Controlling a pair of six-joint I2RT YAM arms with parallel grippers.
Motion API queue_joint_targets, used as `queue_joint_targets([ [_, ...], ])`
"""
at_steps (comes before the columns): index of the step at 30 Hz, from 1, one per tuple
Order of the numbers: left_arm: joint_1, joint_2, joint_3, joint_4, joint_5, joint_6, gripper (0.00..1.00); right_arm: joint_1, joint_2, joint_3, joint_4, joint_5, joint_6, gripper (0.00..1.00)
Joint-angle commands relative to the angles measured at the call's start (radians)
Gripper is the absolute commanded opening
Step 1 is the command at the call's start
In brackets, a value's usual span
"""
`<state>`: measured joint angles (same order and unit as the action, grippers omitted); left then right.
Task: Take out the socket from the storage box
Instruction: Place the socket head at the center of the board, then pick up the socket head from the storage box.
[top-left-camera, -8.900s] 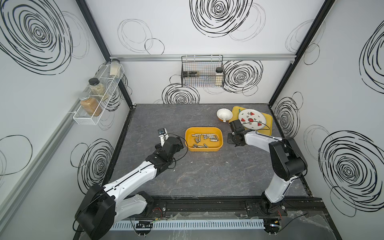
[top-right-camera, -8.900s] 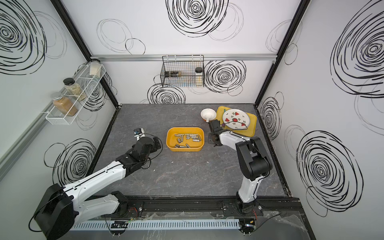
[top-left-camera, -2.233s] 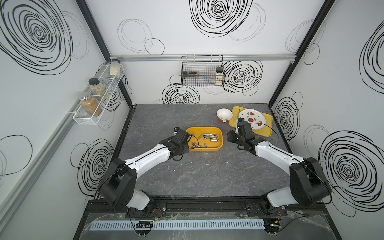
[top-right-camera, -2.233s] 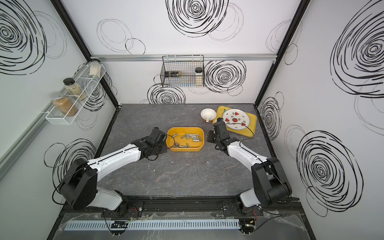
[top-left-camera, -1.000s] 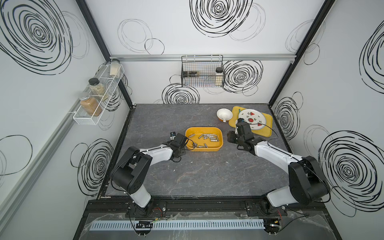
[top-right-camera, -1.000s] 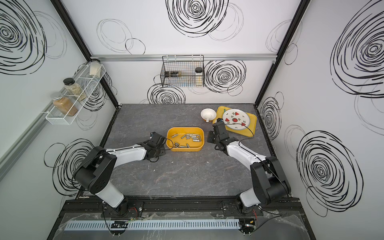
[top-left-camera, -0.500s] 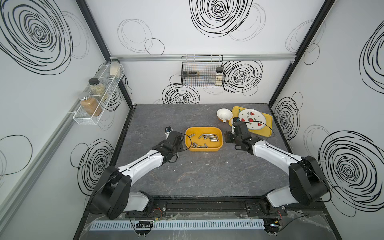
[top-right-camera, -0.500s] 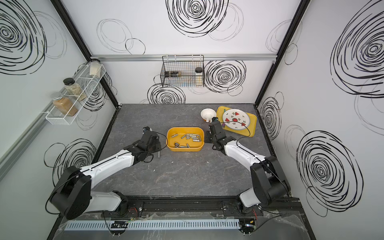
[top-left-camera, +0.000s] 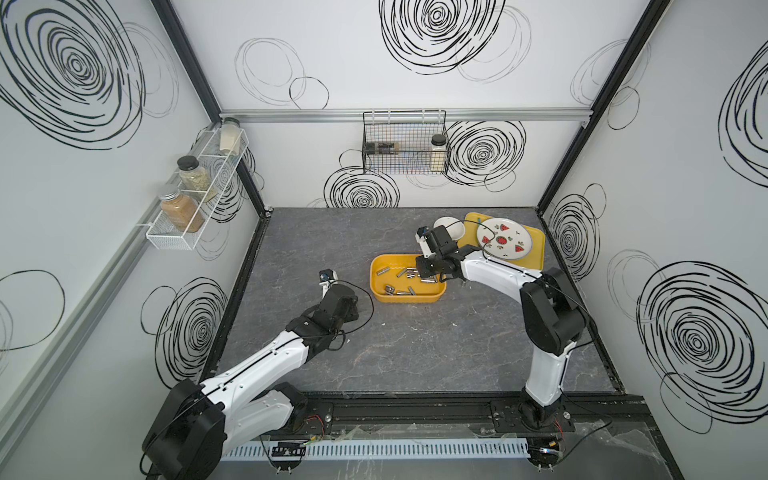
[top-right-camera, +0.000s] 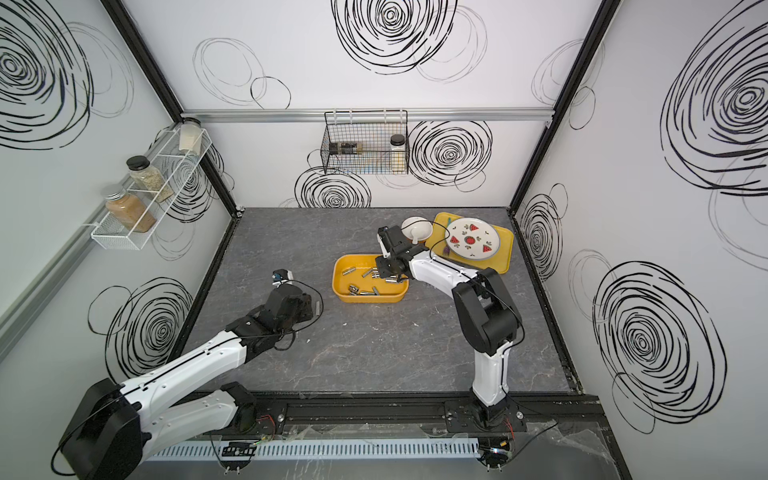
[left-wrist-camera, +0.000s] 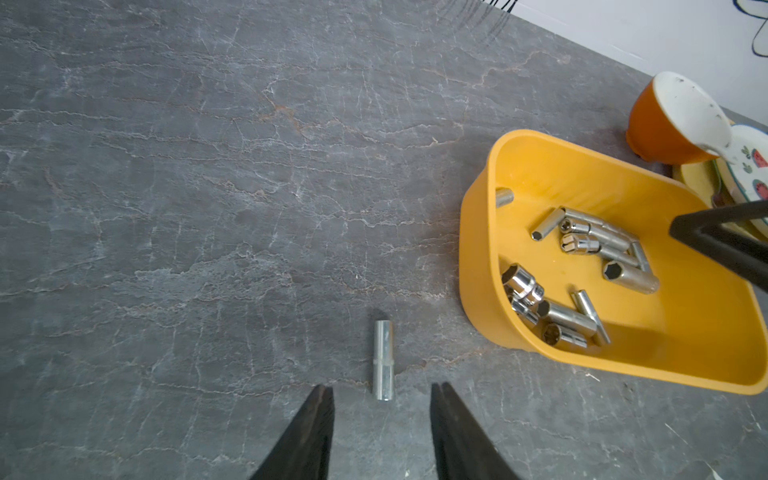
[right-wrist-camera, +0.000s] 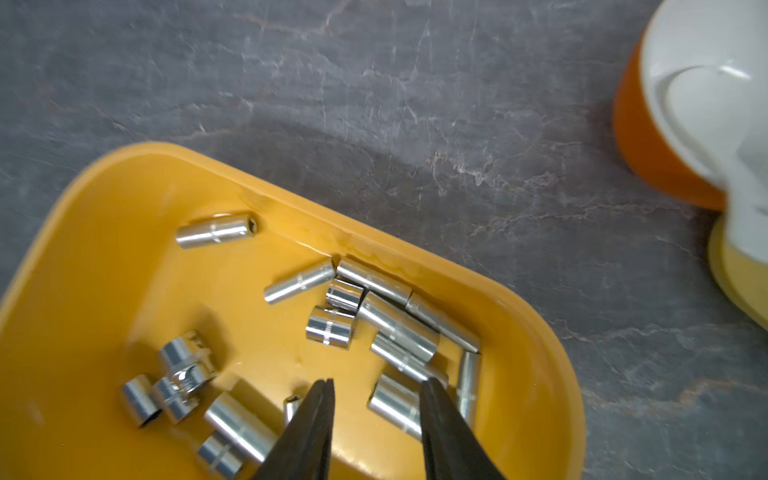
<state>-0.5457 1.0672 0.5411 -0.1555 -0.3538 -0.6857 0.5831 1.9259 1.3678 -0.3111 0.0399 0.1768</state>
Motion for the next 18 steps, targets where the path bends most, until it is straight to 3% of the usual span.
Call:
queue_joint_targets([
  [1,-0.005,-0.006,-0.001,0.044,-0.02,0.002,0.46,0.0,0.047,0.068,-0.093,-0.002,-0.097,0.4],
  [6,-0.007,0.001,0.004,0.039,-0.006,0.005,0.46,0.0,0.129,0.139,-0.128,0.073,-0.141,0.41],
  [18,-0.008,0.001,0.002,0.05,0.007,0.008,0.46,0.0,0.229,0.233,-0.195,0.055,-0.189,0.41],
])
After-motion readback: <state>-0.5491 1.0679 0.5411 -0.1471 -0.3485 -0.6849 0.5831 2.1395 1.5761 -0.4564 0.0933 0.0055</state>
